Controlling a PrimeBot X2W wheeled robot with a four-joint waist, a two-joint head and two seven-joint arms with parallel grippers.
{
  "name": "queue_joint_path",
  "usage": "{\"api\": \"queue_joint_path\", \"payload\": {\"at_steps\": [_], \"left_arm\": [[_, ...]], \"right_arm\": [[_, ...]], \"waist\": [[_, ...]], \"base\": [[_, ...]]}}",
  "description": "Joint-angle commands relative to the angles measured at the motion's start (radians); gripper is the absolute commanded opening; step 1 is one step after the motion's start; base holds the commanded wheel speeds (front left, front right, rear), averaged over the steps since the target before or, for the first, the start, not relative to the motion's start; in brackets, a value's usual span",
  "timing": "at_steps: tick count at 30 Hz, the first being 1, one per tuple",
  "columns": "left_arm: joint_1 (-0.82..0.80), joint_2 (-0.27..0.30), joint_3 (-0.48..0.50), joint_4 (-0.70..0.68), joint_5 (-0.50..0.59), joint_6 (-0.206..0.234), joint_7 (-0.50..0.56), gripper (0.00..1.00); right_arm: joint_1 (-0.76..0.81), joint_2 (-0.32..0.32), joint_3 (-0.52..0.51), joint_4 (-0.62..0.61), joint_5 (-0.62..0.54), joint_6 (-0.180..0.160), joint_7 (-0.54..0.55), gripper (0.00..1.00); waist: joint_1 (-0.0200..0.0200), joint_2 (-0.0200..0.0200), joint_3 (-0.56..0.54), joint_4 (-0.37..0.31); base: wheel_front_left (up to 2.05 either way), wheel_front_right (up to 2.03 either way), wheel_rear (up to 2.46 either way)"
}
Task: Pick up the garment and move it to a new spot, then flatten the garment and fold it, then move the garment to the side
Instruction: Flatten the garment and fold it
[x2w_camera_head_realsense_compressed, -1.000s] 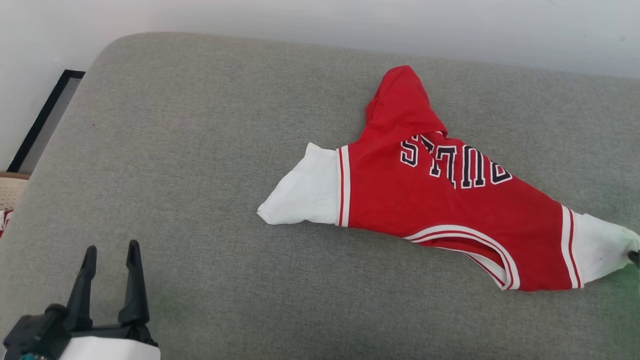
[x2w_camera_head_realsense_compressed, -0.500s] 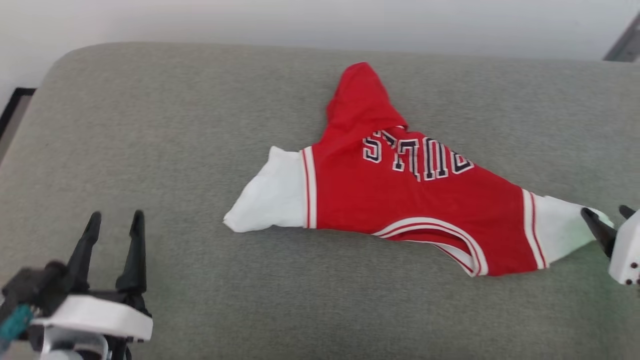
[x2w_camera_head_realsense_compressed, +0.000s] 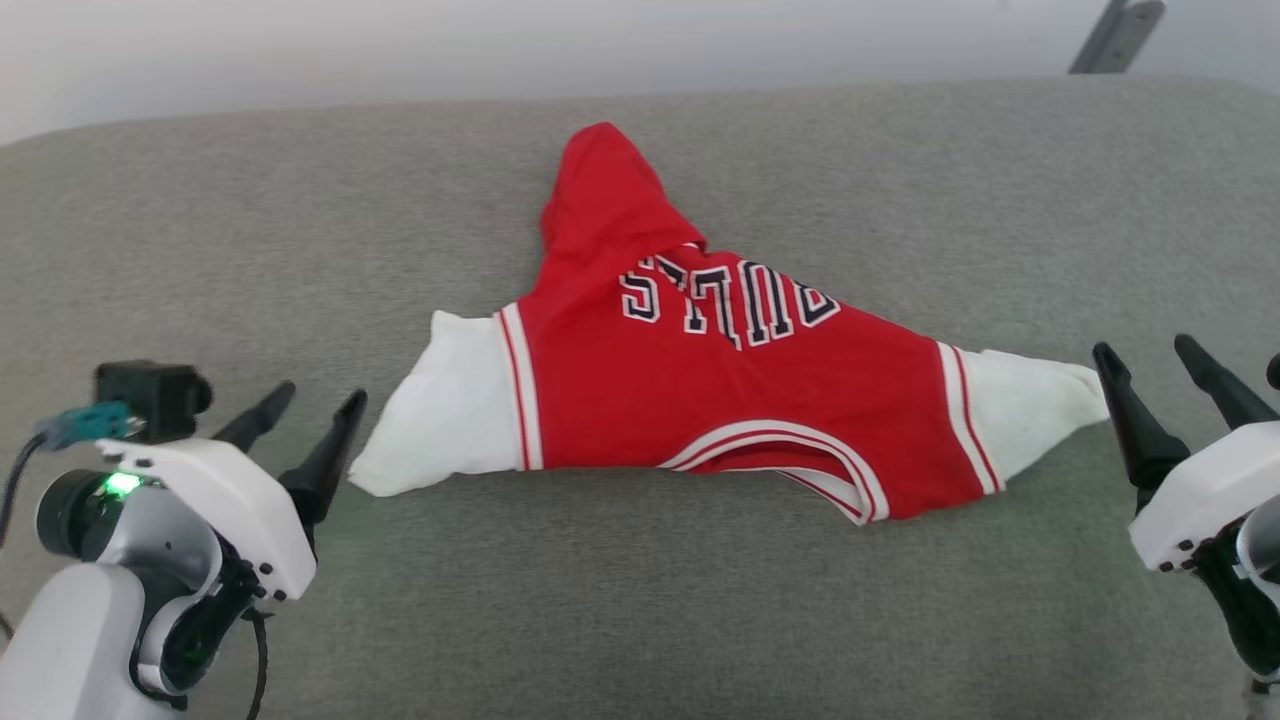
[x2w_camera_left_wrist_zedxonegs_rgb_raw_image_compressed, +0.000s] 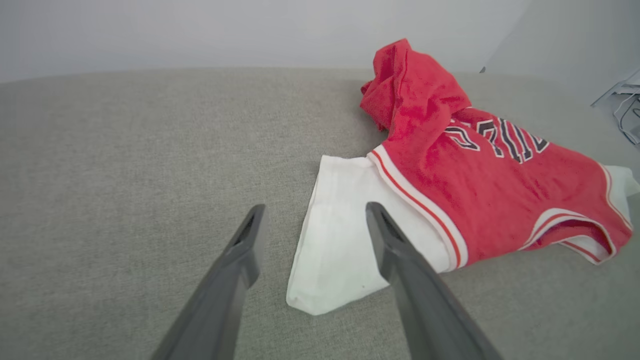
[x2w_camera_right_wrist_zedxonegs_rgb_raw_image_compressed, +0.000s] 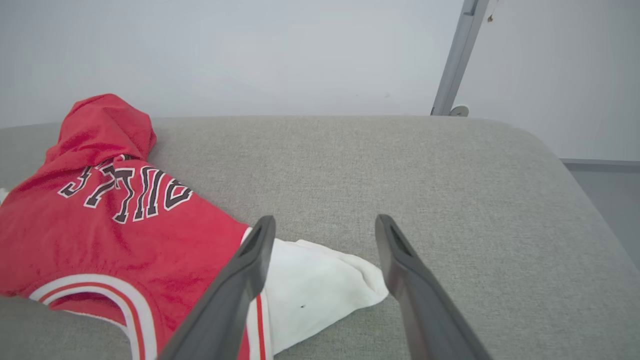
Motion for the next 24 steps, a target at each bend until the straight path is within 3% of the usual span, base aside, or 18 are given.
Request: {"api": "queue_joint_path", "payload": {"at_steps": [1,10,21,24], "left_arm": [[-0.017,0.018,-0.018,0.010,-0.002,-0.003,0.029,1.00],[-0.100,0.031,-0.082,0.142,-0.078,0.018,0.292,1.00],[-0.219,0.040,-0.146,0.305,-0.059,0.069,0.493,1.00],[-0.243,0.013,-0.160,0.366,-0.081,0.086,0.561,1.00]], "right_arm": [[0.010,0.015,-0.001,-0.015,-0.010,0.000,-0.021,1.00],[0.037,0.105,-0.030,-0.086,-0.084,0.000,-0.119,1.00],[0.069,0.140,-0.013,-0.104,-0.070,0.000,-0.058,1.00],[0.062,0.131,-0.014,-0.099,-0.053,0.000,-0.027,1.00]], "waist": [[0.0000,-0.0001,0.011,-0.020],[0.0000,-0.0001,0.049,-0.064],[0.0000,-0.0001,0.083,-0.082],[0.0000,-0.0001,0.092,-0.087]], "base": [[0.00,0.00,0.00],[0.00,0.00,0.00],[0.00,0.00,0.00],[0.00,0.00,0.00]]}}
